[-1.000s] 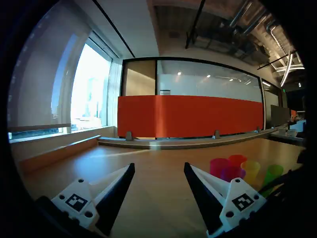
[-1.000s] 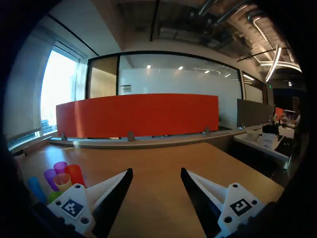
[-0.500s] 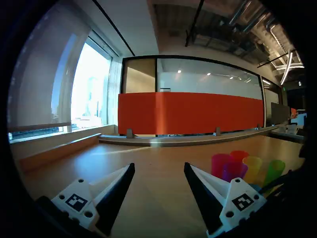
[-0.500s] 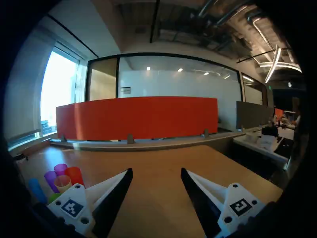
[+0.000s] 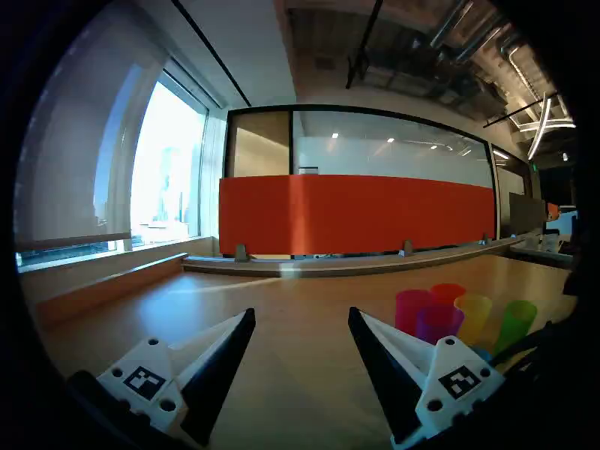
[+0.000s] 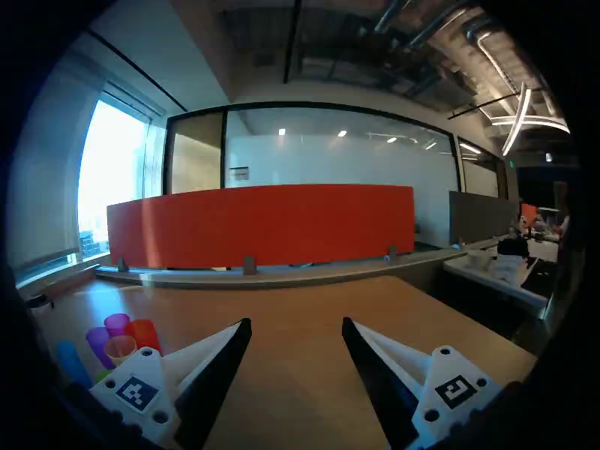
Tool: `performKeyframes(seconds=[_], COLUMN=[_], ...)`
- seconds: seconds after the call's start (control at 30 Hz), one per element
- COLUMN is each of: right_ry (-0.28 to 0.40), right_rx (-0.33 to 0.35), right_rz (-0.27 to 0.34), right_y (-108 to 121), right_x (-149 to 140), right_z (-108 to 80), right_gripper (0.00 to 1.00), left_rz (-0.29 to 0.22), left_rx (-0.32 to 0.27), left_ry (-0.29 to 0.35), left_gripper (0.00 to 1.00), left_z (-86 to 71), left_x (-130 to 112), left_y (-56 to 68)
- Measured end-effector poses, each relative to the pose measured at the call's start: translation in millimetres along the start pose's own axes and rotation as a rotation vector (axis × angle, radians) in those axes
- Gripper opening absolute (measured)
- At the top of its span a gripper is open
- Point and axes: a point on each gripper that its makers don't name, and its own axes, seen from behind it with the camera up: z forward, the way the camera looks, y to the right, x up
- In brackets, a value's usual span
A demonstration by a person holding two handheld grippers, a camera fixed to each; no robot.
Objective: Pour water
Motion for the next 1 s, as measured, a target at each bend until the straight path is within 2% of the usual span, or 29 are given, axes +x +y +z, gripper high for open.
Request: performKeyframes(seconds=[0.2, 0.67, 1.0], right_ry=[0.023, 0.118, 0.177], right_rx=[0.011, -0.007, 0.045], right_rz=[-0.007, -0.074, -0.054], right_y=[-1.3, 0.0, -12.6], right_x=[7.5, 14.7, 11.7], right_z=[-2.3, -9.1, -11.5], right_gripper=[0.94, 0.94, 0.96], left_rz=[0.0, 0.0, 0.0], left_rx=[0.0, 0.0, 0.0], left_ry=[0.0, 0.0, 0.0], left_gripper=[0.92, 0.93, 0.92], left_z=[-0.2, 0.6, 1.1], left_x=[-0.6, -0.5, -0.7], left_y=[-0.2, 0.2, 0.5])
